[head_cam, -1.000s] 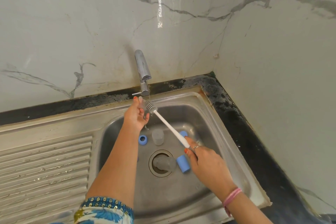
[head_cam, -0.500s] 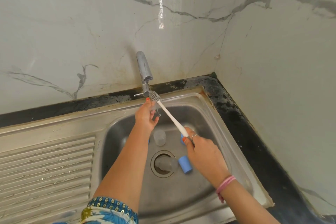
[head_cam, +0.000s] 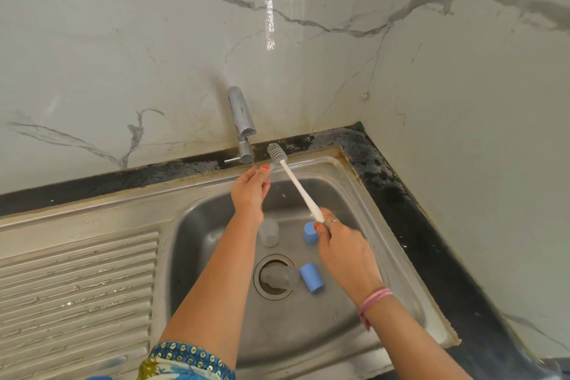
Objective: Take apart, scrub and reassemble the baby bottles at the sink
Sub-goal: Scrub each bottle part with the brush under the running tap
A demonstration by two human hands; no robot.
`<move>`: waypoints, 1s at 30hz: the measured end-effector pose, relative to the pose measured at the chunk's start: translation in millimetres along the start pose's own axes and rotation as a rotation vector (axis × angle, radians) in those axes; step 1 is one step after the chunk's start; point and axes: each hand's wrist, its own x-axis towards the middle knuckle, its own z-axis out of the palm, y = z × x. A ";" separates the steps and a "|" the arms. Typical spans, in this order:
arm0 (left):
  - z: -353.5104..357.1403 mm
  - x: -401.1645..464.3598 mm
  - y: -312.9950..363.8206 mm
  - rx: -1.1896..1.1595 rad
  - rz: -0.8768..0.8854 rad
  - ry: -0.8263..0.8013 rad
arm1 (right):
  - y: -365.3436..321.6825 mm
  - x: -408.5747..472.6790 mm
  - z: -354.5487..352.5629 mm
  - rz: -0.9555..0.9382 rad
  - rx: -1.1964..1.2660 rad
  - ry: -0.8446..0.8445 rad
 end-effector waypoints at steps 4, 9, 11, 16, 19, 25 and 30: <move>-7.3 6.7 3.6 0.056 0.044 0.075 | -0.6 -2.4 -2.4 -0.025 0.027 0.050; -7.3 10.4 -1.2 0.220 0.119 0.078 | -11.3 -21.4 10.7 -0.074 -0.139 -0.002; -7.6 8.5 -3.2 0.306 0.165 0.086 | -12.8 -11.2 11.3 -0.038 -0.130 -0.024; -13.3 5.6 2.5 0.565 0.282 0.108 | -19.7 3.4 11.7 -0.047 -0.118 -0.022; -14.7 -2.6 -1.7 0.471 0.256 0.047 | -16.6 11.0 10.6 -0.017 -0.094 -0.039; -25.5 5.6 -3.6 0.128 0.057 -0.002 | -2.8 3.5 3.5 -0.013 0.048 -0.040; -33.2 15.9 0.0 0.307 0.190 -0.065 | 5.4 -3.0 -14.5 -0.081 0.106 -0.078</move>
